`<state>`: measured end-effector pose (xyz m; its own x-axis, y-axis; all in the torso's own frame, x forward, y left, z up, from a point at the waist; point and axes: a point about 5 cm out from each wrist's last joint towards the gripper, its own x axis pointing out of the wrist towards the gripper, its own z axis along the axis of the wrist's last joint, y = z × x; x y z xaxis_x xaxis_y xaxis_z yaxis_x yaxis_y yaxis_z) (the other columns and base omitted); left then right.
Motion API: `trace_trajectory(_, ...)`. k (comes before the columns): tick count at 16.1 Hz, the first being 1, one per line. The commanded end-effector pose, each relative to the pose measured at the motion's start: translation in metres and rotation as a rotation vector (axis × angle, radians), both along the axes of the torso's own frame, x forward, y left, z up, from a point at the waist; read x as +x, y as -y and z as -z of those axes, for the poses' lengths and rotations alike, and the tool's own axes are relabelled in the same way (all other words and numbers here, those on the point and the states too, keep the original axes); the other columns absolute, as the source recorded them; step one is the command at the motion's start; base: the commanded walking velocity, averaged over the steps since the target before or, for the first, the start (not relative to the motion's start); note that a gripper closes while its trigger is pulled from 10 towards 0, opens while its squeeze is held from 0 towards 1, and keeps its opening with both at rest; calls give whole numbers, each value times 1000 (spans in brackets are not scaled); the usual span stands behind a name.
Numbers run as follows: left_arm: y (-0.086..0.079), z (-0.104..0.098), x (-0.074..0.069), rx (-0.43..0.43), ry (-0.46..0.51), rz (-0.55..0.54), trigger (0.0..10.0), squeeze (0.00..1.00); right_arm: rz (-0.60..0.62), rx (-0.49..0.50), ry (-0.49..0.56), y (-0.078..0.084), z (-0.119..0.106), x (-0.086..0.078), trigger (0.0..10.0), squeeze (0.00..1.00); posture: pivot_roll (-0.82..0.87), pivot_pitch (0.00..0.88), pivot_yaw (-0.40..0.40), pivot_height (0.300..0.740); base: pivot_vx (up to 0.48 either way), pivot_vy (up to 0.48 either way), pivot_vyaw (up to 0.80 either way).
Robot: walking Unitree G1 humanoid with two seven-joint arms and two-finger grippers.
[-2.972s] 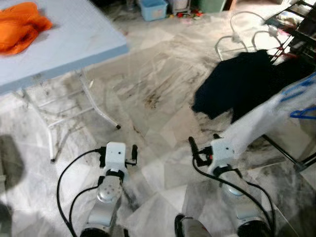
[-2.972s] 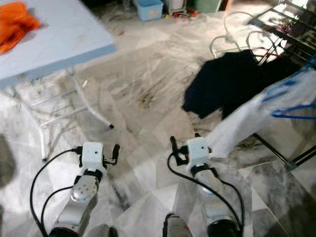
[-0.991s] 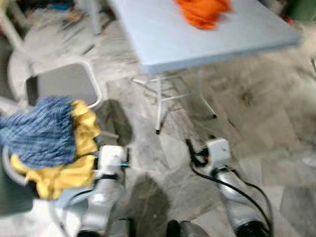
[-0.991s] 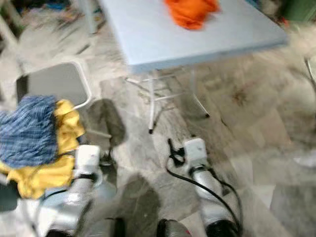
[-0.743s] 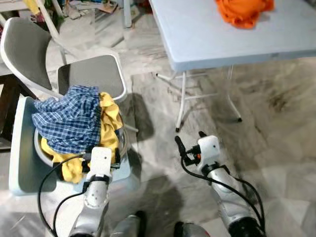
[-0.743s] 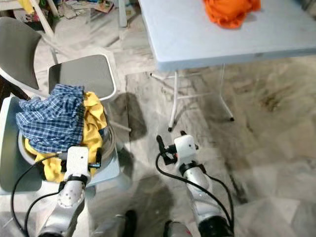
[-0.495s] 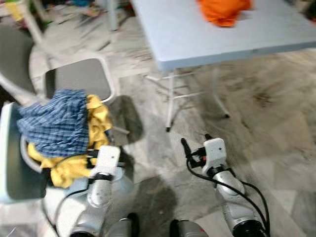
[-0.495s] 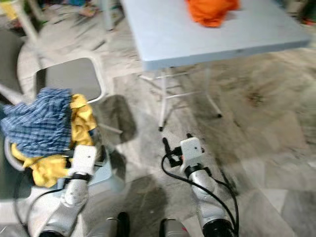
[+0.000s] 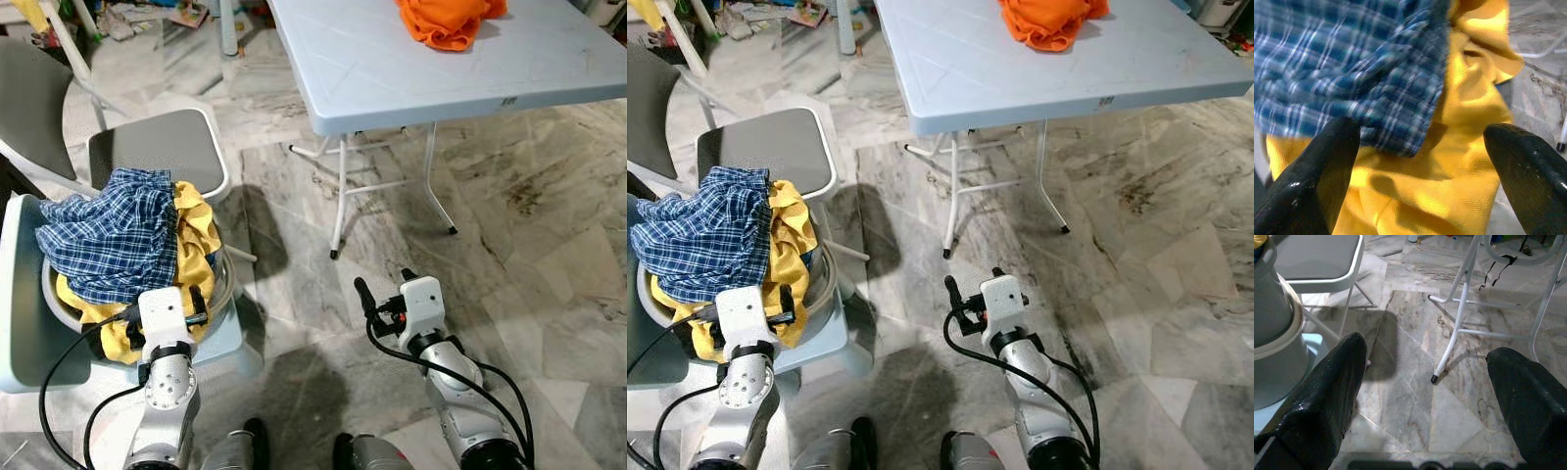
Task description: Hang hanger
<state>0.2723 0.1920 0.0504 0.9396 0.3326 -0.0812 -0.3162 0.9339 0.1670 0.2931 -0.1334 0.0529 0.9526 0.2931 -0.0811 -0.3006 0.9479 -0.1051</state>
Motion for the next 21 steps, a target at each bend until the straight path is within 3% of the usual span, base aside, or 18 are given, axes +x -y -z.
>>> trace_trajectory(1, -6, 0, -6, 126, -18, 19, 10000, 0, -4, -10, -23, 3, 6, -5, 10000, 0, -94, 247, -51, 740, 0, 0, 0)
trace_trajectory(3, -20, 1, -19, 316, -41, 65, 10000, 0, 1, -10, -27, 4, 7, -5, 10000, 0, -87, 254, -47, 740, 0, 0, 0)
trace_trajectory(4, -28, 4, -25, 344, -65, 73, 10000, 0, 2, -9, -28, 3, 7, -6, 10000, 0, -80, 259, -45, 740, 0, 0, 0)
trace_trajectory(7, -51, 13, -48, 565, -147, 127, 10000, 0, 2, -8, -41, 2, 11, -9, 10000, 0, -68, 267, -39, 740, 0, 0, 0)
trace_trajectory(8, -54, 19, -54, 666, -180, 200, 10000, 0, 0, -6, -44, 1, 12, -9, 10000, 0, -57, 272, -38, 740, 0, 0, 0)
trace_trajectory(9, -56, 19, -55, 794, -179, 256, 10000, 0, -1, -4, -45, 0, 12, -9, 10000, 0, -56, 274, -37, 740, 0, 0, 0)
trace_trajectory(12, -56, 2, -41, 1029, -86, 361, 10000, 0, 3, -4, -45, 1, 11, -7, 10000, 0, -53, 278, -37, 740, 0, 0, 0)
trace_trajectory(16, -61, -4, -35, 1131, -38, 338, 10000, 0, 23, -7, -40, 7, 10, -7, 10000, 0, -71, 278, -30, 740, 0, 0, 0)
trace_trajectory(21, -62, 9, -31, 1178, -78, 346, 10000, 0, 4, 0, -42, 2, 10, -8, 10000, 0, -71, 276, -35, 740, 0, 0, 0)
